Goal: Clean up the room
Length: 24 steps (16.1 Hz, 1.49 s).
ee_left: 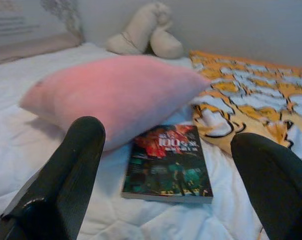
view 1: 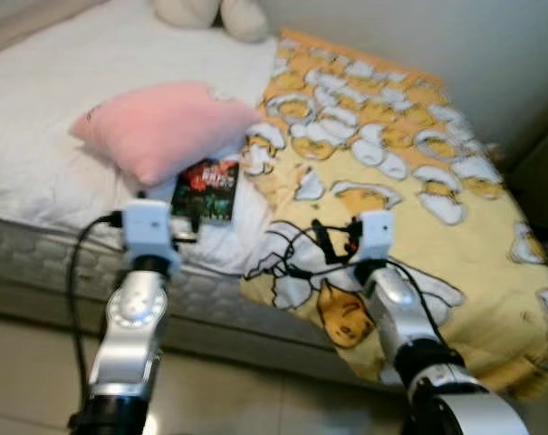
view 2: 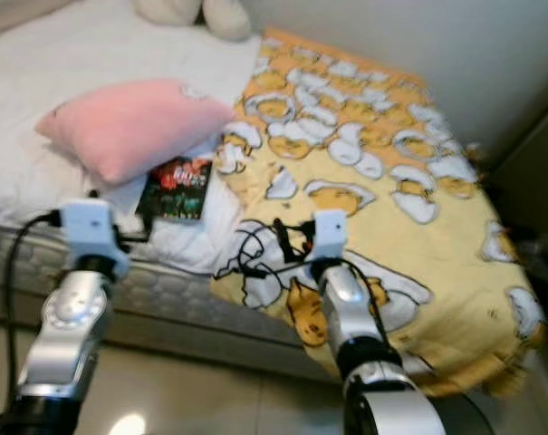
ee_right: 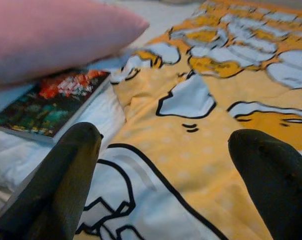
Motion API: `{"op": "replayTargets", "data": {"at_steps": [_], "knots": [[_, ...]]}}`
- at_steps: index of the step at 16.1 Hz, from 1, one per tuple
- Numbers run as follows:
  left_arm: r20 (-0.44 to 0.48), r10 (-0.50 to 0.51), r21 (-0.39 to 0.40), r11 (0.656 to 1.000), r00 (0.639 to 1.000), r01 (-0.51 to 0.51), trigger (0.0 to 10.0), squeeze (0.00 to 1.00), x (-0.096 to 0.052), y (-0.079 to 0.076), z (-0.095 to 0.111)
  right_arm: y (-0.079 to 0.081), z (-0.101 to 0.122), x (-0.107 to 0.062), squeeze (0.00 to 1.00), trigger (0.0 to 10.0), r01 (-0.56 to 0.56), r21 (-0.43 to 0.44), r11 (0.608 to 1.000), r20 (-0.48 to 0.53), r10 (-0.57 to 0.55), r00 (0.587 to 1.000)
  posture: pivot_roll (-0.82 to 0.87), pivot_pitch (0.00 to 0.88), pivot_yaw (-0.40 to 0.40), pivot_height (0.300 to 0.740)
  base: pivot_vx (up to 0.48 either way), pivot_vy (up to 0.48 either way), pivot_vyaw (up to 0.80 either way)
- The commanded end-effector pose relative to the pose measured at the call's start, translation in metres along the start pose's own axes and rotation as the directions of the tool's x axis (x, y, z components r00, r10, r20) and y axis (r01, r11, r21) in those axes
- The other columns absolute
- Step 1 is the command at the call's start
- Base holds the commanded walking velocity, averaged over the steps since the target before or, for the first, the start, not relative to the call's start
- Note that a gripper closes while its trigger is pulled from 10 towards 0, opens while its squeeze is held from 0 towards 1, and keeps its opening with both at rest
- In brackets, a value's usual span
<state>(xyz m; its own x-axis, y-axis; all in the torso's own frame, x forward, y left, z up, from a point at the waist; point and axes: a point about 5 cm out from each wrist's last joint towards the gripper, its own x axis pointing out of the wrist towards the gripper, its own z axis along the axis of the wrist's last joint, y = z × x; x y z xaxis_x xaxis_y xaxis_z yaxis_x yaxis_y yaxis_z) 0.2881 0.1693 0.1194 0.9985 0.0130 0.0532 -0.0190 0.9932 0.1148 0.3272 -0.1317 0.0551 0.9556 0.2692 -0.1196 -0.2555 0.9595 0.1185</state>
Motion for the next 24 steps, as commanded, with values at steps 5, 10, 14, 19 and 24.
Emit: {"op": "replayTargets", "data": {"at_steps": [5, 10, 14, 19, 24], "knots": [[-0.035, -0.035, 0.037, 0.999, 0.999, 0.036, 10.0, 0.0, 0.001, 0.001, -0.005, -0.006, 0.004, -0.002, 0.0, 10.0, 0.05, 0.077, 0.996, 0.047, -0.054, 0.997, 0.23, 0.0, -0.15, 0.74, 0.344, 0.0, 0.0], [-0.04, -0.198, 0.231, 0.952, 0.979, 0.202, 10.0, 0.0, 0.013, 0.011, 0.011, -0.004, -0.006, -0.01, 0.0, 10.0, 0.135, 0.071, 0.988, 0.065, -0.14, 0.988, 0.2, 0.0, -0.002, 0.74, 0.0, 0.0, 0.0], [-0.047, -0.285, 0.228, 0.93, 0.957, 0.288, 10.0, 0.0, 0.022, -0.01, 0.013, -0.008, -0.004, -0.015, 0.0, 10.0, 0.176, 0.063, 0.982, 0.105, -0.182, 0.978, 0.13, 0.0, 0.051, 0.74, 0.0, 0.0, 0.0], [-0.068, -0.331, 0.177, 0.924, 0.941, 0.338, 10.0, 0.0, 0.033, -0.026, 0.008, -0.02, -0.003, -0.024, 0.0, 10.0, 0.237, 0.042, 0.971, 0.126, -0.24, 0.963, 0.07, 0.0, 0.069, 0.74, 0.0, 0.0, 0.0], [-0.119, -0.256, -0.011, 0.966, 0.959, 0.257, 10.0, 0.0, 0.037, -0.03, -0.01, -0.018, 0.009, -0.019, 0.0, 10.0, 0.206, -0.003, 0.978, 0.143, -0.204, 0.969, 0.02, 0.0, 0.041, 0.74, 0.0, 0.0, -0.43]]}}
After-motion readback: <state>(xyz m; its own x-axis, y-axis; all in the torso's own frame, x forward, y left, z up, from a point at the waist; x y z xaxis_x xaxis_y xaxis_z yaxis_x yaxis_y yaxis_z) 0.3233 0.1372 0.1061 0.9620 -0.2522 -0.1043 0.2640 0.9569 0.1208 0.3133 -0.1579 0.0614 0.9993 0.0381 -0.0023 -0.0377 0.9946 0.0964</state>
